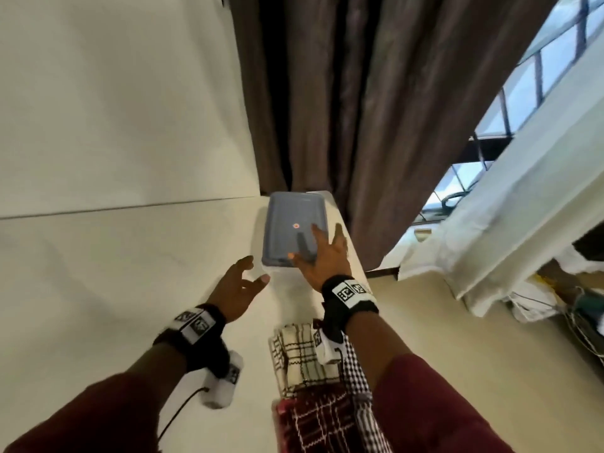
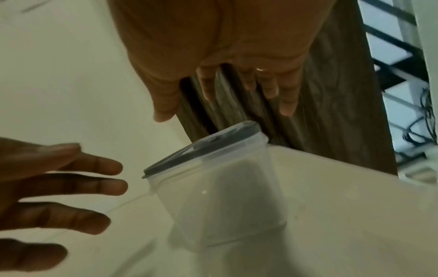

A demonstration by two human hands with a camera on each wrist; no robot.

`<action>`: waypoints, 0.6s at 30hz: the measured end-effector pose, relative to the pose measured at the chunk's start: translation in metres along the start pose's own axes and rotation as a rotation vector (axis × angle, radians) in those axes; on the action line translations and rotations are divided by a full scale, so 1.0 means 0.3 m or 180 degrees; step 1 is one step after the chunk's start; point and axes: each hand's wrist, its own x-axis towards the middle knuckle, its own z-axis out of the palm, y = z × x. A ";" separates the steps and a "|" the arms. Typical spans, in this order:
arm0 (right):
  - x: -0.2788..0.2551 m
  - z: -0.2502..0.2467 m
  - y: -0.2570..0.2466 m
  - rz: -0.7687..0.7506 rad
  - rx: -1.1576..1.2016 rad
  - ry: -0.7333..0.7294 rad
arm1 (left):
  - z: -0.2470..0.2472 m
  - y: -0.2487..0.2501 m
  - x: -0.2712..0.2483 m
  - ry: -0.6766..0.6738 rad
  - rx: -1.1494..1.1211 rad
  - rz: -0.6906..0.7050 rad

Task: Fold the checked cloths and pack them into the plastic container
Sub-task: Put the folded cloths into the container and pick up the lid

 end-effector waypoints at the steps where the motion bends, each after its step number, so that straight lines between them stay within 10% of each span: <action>1: 0.022 0.017 0.001 0.0128 0.0123 -0.0057 | 0.009 -0.001 0.031 0.0024 -0.0103 -0.0095; 12: 0.084 0.188 0.102 0.0521 0.1482 0.0159 | 0.071 -0.116 0.203 -0.0017 -0.0083 -0.0017; 18: -0.134 0.215 -0.029 0.0191 0.1574 0.0138 | -0.064 -0.117 -0.057 0.0316 -0.0132 0.0266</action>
